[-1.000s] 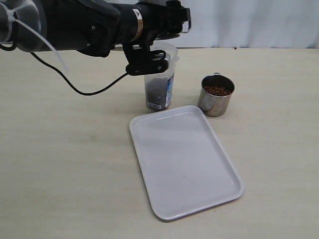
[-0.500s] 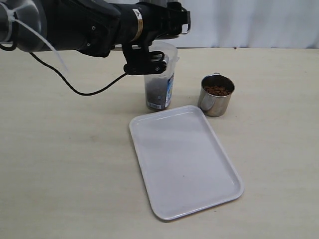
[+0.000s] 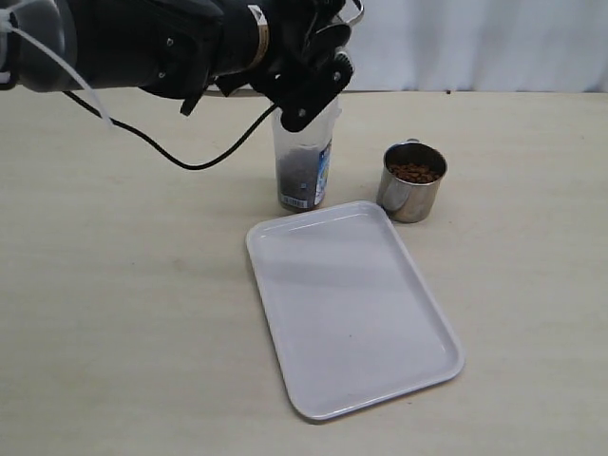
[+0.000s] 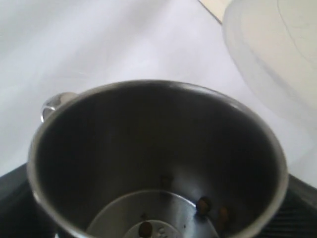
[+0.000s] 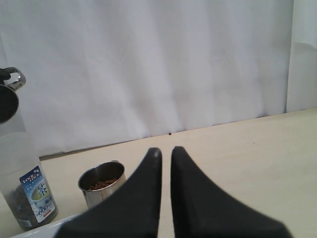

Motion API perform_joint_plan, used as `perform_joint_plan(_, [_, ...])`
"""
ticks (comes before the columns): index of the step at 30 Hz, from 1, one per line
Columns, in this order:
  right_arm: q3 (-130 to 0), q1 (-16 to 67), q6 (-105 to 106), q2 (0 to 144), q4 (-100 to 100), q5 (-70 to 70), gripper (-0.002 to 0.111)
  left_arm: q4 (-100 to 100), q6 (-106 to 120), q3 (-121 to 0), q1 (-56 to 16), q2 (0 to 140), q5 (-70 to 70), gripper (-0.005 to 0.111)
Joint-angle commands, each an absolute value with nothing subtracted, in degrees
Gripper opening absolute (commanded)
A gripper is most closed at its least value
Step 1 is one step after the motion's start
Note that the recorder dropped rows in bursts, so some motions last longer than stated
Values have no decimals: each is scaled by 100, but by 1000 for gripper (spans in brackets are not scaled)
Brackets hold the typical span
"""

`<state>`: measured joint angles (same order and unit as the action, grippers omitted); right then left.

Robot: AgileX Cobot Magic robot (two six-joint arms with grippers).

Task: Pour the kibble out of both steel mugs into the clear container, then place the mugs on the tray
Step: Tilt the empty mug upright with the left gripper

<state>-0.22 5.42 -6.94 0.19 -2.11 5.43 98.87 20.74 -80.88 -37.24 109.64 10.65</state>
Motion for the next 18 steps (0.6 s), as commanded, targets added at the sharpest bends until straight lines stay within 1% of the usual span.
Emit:
perform_joint_plan(1, [0, 555, -664, 0, -213, 530, 5, 9652, 1741, -8143, -3683, 10834, 1048, 0])
perform_joint_plan(8, [0, 555, -664, 0, -213, 530, 5, 8271, 703, -8143, -3660, 10524, 1127, 0])
perform_joint_plan(14, [0, 555, -664, 0, -213, 530, 5, 7179, 255, -8143, -3660, 10285, 1141, 0])
perform_joint_plan(18, [0, 555, -664, 0, -213, 530, 5, 6479, -170, -8143, -3407, 10138, 992, 0])
